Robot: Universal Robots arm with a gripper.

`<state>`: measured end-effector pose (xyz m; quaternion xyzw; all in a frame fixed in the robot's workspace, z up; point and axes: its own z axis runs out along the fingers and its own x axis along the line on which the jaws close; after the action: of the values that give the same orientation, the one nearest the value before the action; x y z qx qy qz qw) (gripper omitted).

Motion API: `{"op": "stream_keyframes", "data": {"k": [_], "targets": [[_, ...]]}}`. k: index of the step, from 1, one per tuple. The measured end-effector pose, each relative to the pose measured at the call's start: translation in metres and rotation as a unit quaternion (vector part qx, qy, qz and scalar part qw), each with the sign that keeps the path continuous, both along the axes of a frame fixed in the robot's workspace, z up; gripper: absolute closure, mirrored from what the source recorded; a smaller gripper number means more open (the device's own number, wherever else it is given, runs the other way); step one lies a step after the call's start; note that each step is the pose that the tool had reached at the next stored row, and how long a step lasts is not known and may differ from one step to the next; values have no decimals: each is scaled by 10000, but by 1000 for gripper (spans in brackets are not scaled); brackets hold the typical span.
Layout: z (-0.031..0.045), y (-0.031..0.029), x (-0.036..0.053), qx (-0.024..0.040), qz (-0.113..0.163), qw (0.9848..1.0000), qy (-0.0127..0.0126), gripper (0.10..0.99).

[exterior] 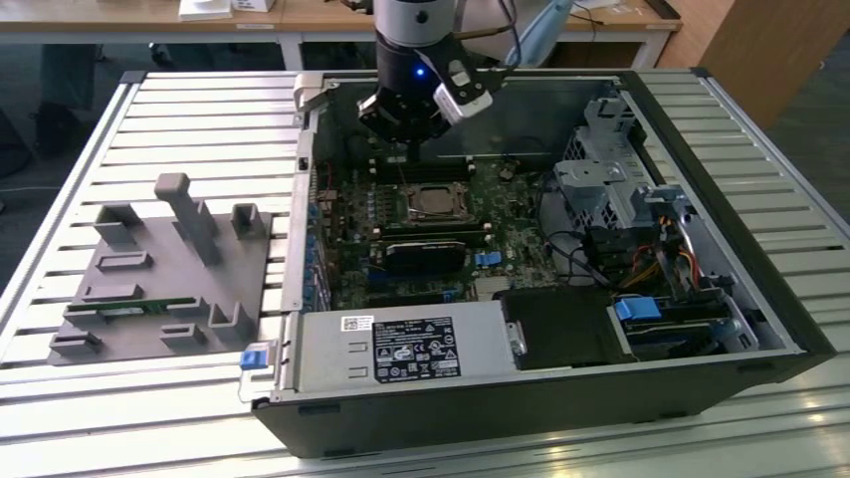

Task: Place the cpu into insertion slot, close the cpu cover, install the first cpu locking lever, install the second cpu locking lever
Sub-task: 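Install the first cpu locking lever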

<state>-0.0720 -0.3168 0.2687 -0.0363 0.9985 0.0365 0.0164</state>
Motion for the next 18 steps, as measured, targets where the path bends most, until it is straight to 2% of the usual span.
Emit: {"op": "stream_keyframes", "data": {"k": [8, 13, 18], "targets": [[-82, 1, -211, -19, -24, 10000, 0, 980], [-120, 5, -274, -20, -28, 10000, 0, 980], [-142, 40, -307, -20, -28, 10000, 0, 980]]}}
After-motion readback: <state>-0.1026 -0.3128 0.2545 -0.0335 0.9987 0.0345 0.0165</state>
